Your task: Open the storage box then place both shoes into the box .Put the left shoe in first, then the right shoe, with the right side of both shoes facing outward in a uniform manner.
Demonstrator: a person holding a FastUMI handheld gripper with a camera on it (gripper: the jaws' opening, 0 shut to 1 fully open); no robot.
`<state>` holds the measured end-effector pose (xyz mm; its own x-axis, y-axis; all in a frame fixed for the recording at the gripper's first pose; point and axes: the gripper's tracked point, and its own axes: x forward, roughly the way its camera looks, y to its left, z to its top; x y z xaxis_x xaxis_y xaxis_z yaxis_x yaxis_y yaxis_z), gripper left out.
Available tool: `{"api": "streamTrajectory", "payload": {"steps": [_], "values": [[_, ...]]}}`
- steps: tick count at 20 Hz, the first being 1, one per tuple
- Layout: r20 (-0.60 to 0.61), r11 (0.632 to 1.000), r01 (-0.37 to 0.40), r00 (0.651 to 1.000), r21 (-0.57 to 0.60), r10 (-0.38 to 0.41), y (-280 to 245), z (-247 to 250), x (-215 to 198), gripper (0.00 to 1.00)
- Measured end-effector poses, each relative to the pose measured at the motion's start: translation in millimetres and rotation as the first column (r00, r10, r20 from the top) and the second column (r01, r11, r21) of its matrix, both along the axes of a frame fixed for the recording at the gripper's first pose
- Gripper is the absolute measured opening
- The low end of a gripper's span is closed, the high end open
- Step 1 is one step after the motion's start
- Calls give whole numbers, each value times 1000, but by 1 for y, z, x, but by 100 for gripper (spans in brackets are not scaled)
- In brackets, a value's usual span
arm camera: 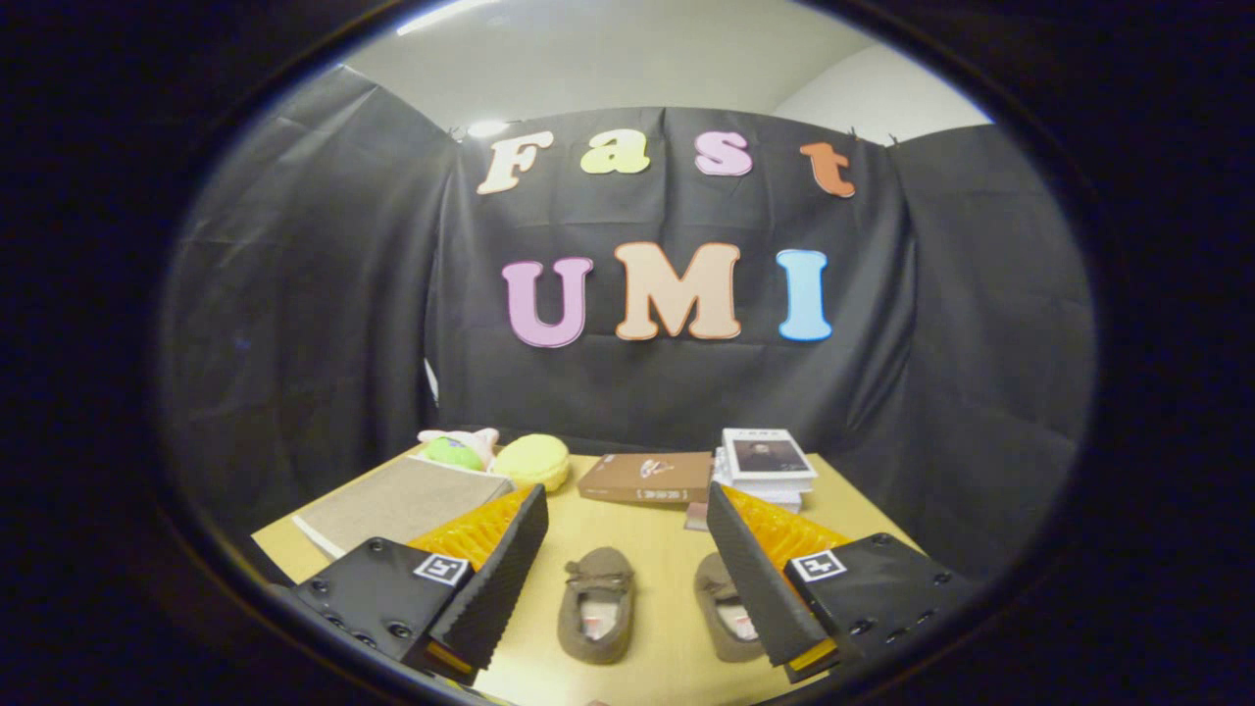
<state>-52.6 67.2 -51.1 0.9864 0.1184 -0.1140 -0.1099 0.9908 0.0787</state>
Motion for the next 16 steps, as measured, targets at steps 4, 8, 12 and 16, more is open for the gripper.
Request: {"api": "streamTrajectory", "payload": {"steps": [4,8,12,16], "values": [[-51,971,-76,995,228,90,42,-30,-14,99],[-88,820,-65,986,568,139,78,-53,-19,98],[-128,591,32,984,806,121,96,-83,-22,98],[-176,402,126,980,907,90,109,-110,-16,98]]}}
